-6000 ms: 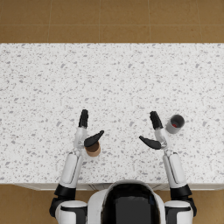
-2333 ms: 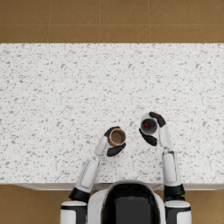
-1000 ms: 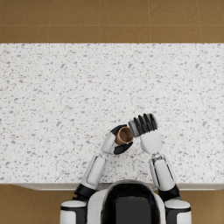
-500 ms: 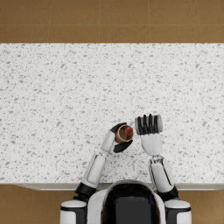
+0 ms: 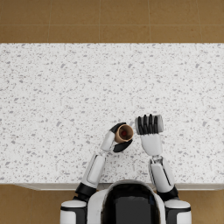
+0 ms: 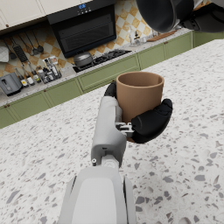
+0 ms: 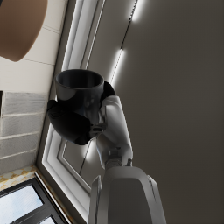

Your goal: Pick up two cups and pour the berry on the right into the cup on the left

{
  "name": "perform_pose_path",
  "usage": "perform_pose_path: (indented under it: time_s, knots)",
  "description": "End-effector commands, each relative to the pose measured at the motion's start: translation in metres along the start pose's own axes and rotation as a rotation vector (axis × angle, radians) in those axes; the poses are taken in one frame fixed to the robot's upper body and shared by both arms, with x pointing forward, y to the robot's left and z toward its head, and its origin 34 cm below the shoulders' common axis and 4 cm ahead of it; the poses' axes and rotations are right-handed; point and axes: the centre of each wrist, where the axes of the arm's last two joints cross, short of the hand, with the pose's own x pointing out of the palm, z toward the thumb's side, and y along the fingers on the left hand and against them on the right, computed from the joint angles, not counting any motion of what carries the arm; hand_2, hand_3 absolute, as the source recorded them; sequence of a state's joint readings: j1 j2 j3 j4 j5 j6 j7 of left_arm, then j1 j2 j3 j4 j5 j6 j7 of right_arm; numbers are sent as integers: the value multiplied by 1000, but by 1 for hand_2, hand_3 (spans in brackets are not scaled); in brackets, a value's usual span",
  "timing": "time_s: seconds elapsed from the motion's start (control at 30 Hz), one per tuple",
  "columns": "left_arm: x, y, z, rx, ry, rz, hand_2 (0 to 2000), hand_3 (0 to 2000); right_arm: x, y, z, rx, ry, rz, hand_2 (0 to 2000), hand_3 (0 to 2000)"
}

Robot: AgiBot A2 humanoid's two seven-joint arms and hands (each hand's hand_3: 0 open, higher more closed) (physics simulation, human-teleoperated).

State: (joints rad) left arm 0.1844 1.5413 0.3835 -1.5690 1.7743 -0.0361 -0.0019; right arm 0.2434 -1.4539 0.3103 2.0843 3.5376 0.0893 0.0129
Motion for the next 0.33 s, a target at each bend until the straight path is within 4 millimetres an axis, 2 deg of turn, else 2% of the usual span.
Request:
perform_pose_path:
  time_s: [0.03,0.33]
  knots:
    - [0,0,0,0,0,0,2000,1280,0,0,0,0,0,0,2000,1280]
    - [0,0,0,0,0,0,2000,1280,0,0,0,0,0,0,2000,1280]
